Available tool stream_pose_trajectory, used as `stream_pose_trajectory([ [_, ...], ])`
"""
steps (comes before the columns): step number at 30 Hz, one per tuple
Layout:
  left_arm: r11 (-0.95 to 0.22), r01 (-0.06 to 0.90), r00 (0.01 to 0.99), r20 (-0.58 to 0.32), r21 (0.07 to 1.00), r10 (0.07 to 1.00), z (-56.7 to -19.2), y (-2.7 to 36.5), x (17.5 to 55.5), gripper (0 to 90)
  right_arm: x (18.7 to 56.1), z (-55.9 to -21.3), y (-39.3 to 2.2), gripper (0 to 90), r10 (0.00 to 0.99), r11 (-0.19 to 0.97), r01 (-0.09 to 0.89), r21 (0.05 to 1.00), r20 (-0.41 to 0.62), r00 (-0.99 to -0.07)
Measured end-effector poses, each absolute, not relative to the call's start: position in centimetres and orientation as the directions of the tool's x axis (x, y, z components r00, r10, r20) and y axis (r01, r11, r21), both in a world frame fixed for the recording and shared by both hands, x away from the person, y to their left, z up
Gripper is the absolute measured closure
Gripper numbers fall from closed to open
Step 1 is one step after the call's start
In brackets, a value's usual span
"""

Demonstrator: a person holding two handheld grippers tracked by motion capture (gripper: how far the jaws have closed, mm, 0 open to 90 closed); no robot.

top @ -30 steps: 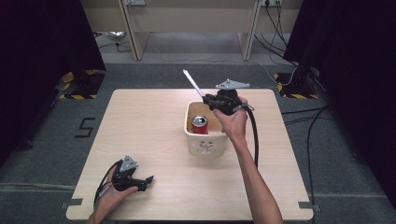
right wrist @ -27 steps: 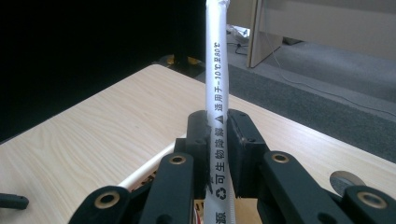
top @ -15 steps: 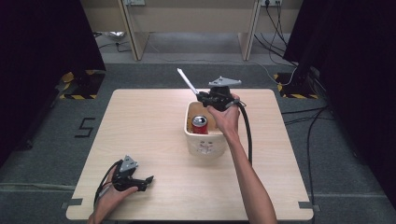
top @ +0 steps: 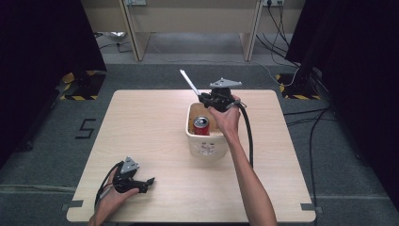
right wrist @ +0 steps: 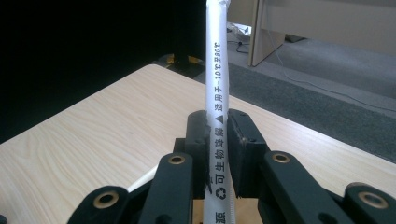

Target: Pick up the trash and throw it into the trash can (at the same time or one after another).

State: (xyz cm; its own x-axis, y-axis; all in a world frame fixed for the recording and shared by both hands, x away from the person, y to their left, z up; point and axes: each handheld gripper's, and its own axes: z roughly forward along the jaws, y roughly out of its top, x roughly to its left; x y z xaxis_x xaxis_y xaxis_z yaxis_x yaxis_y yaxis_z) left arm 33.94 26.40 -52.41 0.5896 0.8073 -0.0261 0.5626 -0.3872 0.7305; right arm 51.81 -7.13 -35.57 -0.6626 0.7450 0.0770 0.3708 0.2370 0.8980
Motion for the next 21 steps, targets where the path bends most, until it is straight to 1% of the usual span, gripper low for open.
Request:
stream_pose_trajectory([
  [16,-0.388,0.562,0.589,-0.024,0.731,0.808,-52.4,26.4,33.9,6.4,51.9,-36.6,-7.6,78.2,0.753,0.225,0.400,0.889,0.102,-0.651],
  [18,-0.387,0.562,0.589,-0.024,0.731,0.808,-52.4,26.4,33.9,6.4,51.9,-36.7,-7.5,77.0,0.752,0.227,0.404,0.886,0.104,-0.651],
  [19,-0.387,0.562,0.589,-0.024,0.731,0.808,-52.4,26.4,33.9,6.4,51.9,-36.7,-7.5,74.5,0.751,0.226,0.408,0.884,0.109,-0.652],
  [21,-0.388,0.562,0.590,-0.025,0.731,0.807,-52.4,26.4,33.9,6.4,51.9,-36.7,-7.5,72.3,0.750,0.224,0.412,0.883,0.113,-0.651],
])
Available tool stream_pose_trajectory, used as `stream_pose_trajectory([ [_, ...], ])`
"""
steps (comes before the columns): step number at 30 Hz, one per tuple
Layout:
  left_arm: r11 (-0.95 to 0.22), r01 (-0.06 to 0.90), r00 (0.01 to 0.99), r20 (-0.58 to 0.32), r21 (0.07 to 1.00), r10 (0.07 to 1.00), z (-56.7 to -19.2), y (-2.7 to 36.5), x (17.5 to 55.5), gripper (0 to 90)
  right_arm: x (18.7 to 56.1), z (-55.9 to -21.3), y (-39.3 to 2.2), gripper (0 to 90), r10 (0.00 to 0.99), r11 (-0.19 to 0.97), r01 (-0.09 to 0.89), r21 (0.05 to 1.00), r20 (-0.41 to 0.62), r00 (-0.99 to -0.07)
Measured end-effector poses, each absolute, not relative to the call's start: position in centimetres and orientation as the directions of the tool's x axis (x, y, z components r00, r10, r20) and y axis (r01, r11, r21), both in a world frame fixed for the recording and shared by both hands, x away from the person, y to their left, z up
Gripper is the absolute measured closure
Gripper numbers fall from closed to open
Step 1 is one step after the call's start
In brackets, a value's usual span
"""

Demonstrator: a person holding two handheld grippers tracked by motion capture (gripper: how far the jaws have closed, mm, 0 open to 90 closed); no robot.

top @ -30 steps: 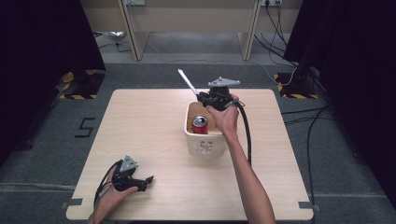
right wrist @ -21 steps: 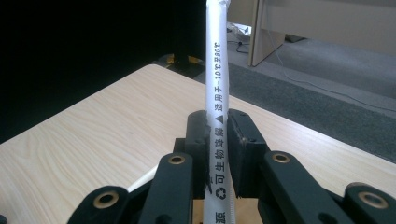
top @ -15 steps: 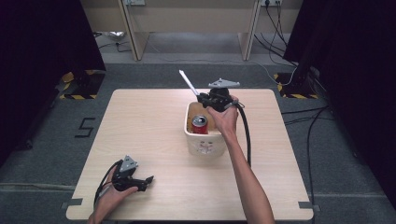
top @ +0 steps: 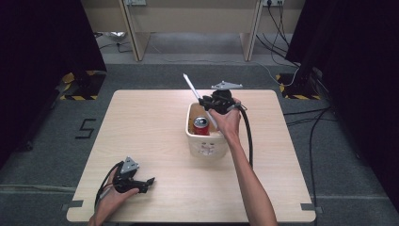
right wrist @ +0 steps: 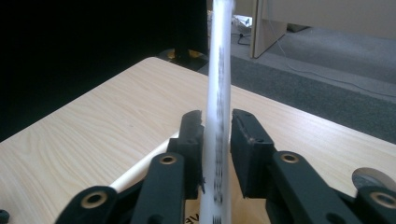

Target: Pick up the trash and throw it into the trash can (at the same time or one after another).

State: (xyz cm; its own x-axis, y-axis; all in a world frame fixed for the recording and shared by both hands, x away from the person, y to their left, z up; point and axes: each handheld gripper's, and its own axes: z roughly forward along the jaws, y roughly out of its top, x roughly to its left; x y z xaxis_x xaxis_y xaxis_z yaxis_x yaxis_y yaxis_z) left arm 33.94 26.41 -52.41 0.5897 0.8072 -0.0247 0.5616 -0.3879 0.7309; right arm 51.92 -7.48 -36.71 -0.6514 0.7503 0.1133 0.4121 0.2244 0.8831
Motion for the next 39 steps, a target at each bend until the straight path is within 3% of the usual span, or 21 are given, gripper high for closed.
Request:
stream_pose_trajectory([
  [7,-0.388,0.562,0.590,-0.025,0.730,0.807,-52.4,26.4,33.9,6.4,51.7,-36.1,-7.7,64.8,0.756,0.214,0.417,0.883,0.121,-0.643],
  [22,-0.388,0.562,0.589,-0.024,0.731,0.807,-52.4,26.4,33.9,6.4,51.4,-35.2,-7.7,58.7,0.753,0.222,0.416,0.882,0.116,-0.648],
  [33,-0.391,0.561,0.591,-0.022,0.729,0.807,-52.4,26.4,33.9,6.4,50.7,-34.7,-8.2,39.1,0.763,0.231,0.423,0.876,0.107,-0.638],
  [39,-0.383,0.562,0.586,-0.026,0.733,0.810,-52.4,26.4,33.9,6.4,50.1,-34.4,-9.1,32.8,0.773,0.226,0.424,0.877,0.103,-0.626],
])
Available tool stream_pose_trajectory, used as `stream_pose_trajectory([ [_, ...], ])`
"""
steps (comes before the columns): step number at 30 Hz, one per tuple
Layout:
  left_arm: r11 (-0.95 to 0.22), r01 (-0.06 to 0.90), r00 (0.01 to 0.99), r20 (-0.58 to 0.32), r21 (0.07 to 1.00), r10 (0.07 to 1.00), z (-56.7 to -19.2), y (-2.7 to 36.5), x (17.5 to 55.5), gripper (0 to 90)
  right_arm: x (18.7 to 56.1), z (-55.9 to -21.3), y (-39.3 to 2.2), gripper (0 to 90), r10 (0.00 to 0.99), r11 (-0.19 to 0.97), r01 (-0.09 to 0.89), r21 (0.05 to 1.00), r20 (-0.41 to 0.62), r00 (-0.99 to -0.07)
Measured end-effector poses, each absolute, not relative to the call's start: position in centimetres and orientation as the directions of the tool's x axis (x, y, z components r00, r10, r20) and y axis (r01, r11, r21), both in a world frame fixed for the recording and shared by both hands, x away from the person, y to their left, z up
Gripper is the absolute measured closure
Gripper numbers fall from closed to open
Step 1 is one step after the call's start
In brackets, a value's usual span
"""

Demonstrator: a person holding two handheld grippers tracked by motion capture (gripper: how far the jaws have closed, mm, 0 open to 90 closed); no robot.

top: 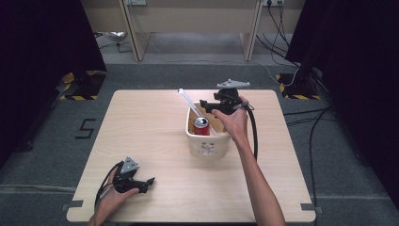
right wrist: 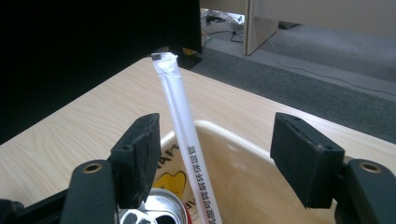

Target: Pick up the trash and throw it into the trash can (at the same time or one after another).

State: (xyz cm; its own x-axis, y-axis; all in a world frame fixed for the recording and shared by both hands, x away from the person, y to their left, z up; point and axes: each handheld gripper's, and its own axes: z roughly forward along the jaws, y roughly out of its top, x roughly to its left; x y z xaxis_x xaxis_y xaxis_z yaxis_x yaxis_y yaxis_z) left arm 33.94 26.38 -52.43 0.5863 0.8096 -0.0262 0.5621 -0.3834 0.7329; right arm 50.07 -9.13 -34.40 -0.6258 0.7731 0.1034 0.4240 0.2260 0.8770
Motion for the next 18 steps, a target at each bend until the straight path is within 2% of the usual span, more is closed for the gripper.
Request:
stream_pose_trajectory([
  [18,-0.383,0.561,0.586,-0.025,0.734,0.810,-52.5,26.4,33.9,6.4,47.5,-34.5,-13.3,29.5,0.798,0.238,0.412,0.880,0.065,-0.599],
])
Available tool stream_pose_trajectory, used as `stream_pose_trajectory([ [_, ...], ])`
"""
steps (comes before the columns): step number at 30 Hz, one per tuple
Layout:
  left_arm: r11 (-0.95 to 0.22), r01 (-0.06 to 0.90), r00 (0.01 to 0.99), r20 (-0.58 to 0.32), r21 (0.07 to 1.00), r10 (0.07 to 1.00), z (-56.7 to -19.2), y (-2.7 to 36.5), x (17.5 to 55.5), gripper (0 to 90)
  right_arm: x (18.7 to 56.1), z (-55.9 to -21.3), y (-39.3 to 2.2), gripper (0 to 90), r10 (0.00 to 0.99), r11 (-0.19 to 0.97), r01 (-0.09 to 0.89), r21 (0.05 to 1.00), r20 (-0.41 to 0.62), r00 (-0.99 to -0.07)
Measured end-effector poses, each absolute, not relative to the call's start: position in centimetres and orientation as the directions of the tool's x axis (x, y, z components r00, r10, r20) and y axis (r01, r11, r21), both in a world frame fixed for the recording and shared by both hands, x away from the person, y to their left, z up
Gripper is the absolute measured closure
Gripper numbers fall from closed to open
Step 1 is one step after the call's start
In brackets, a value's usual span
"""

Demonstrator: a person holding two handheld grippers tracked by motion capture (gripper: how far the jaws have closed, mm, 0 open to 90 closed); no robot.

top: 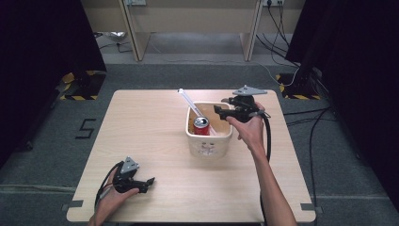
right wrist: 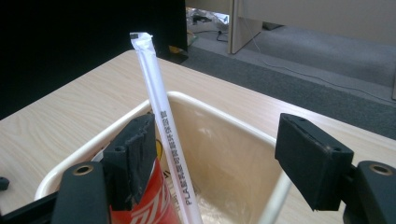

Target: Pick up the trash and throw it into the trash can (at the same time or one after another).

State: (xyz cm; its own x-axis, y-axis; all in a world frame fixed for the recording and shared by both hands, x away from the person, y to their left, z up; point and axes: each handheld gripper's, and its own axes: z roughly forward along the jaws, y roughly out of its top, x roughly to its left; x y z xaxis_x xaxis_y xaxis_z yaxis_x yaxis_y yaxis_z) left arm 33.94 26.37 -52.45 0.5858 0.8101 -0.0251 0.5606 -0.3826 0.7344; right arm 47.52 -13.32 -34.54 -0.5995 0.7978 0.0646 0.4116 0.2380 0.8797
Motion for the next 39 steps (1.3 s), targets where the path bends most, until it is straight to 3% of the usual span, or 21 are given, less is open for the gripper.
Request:
stream_pose_trajectory([
  [13,-0.383,0.561,0.586,-0.025,0.734,0.810,-52.4,26.4,34.0,6.4,44.4,-36.0,-16.7,29.1,0.808,0.204,0.405,0.891,0.080,-0.584],
  [39,-0.390,0.562,0.588,-0.021,0.730,0.808,-52.4,26.4,34.0,6.4,39.2,-40.1,-19.9,28.8,0.826,0.244,0.420,0.874,0.040,-0.563],
])
